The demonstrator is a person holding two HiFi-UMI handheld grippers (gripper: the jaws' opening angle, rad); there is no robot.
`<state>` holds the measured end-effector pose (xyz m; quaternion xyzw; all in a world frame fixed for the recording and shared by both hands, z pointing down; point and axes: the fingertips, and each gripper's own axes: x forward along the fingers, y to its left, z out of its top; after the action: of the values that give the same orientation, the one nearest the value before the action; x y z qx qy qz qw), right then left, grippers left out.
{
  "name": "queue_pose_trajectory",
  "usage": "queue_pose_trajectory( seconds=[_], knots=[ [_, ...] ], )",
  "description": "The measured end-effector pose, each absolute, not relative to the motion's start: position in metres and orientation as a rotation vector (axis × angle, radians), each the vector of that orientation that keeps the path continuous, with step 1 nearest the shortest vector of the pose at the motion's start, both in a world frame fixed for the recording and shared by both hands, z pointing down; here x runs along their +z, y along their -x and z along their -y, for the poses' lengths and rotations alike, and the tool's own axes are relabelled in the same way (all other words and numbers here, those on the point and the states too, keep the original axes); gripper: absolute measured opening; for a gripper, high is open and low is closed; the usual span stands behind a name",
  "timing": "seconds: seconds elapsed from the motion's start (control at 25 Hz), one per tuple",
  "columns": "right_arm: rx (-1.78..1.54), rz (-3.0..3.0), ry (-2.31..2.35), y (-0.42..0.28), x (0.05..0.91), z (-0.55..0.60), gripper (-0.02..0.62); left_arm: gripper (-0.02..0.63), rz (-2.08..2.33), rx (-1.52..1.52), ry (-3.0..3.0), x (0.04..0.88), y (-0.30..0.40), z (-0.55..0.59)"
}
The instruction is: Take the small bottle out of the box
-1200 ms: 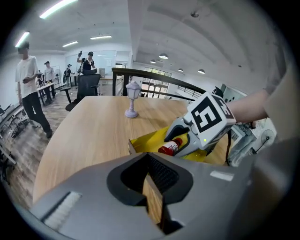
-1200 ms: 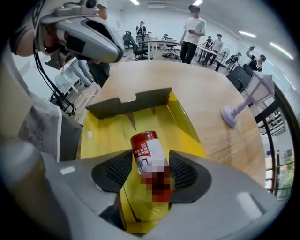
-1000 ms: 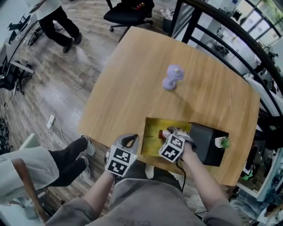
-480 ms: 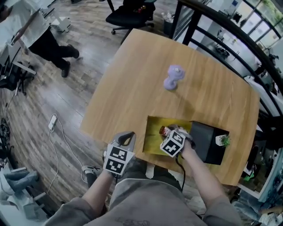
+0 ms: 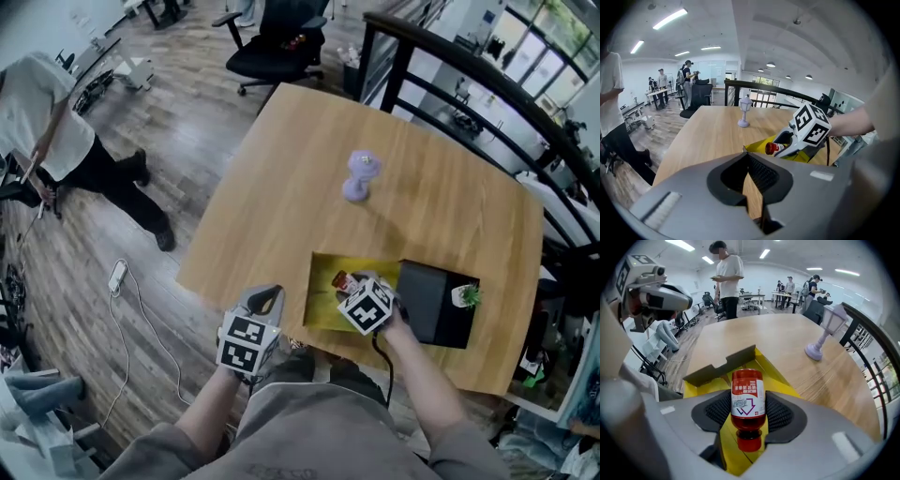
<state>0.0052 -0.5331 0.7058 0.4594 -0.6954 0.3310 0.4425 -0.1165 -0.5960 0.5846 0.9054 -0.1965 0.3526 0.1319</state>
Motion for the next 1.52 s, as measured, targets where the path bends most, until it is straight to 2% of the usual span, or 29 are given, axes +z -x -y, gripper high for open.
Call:
queue_pose_trajectory(
  seconds=[0.32,0.96,1.28,1.52],
  knots=[
    [0.756,1.922,-1.431,-0.016,0.599,0.562,0.229,0.002,0.606,0.917,-2.724,0.539,0.102,0.612],
    [0.167,2.184,-2.041,-0.063,0.336,0.538,0.230,0.002,0.693,0.361,-3.120,0.339,0.051,0.627],
    [0.014,2.222,-2.277,-0.077,0.263,0.482,0.230,0.002,0.650,0.230,-3.176,0.296,0.039,0.596],
    [-0.010,2.139,-2.395,-0.095,0.253,0.438,0.230,0.002,0.602,0.210,-3.166,0.287,0.039,0.581]
  ],
)
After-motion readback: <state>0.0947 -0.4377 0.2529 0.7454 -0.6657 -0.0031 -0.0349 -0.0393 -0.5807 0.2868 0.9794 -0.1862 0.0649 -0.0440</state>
